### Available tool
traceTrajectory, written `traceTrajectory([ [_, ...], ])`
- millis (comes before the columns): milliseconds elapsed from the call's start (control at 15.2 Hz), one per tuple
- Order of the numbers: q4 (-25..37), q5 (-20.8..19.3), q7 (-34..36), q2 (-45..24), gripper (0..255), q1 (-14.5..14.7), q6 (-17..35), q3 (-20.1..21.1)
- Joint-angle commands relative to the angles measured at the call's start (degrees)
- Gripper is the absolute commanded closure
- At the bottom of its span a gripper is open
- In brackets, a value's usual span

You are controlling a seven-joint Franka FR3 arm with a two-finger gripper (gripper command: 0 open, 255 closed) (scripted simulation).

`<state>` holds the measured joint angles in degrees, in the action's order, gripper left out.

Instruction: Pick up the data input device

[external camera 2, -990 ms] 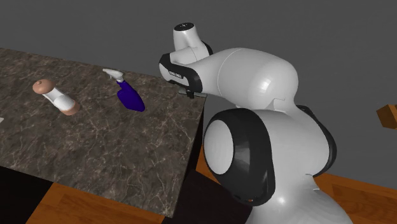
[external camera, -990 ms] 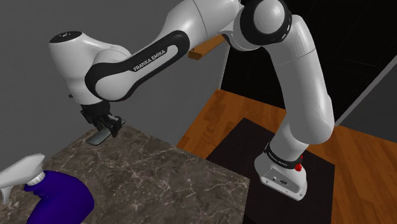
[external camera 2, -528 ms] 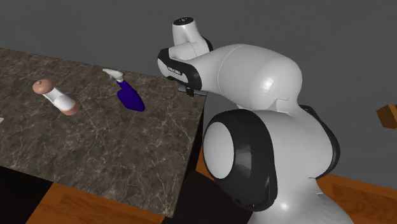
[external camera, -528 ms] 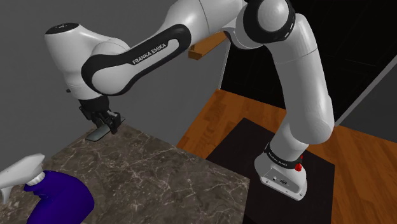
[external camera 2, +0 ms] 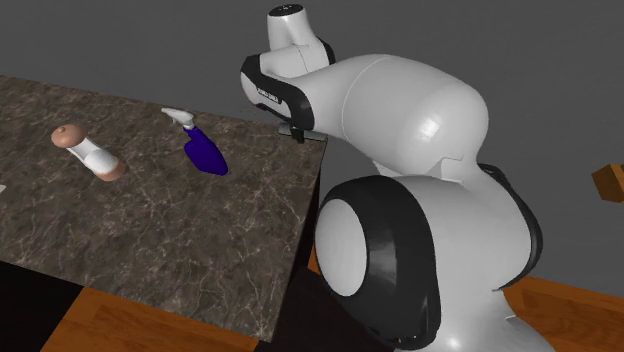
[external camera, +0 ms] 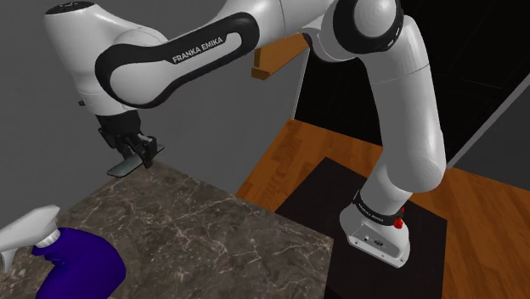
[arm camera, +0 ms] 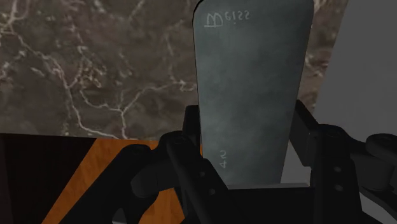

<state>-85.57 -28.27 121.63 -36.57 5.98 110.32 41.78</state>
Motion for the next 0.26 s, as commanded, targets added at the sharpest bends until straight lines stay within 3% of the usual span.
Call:
traceTrajectory([
  [0, 0.45, 0.53, -0.39, 0.77, 255, -0.25, -1.1, 0.36],
  [198, 0.91, 0.77, -0.57, 1.06, 255, -0.26, -1.78, 0.51],
])
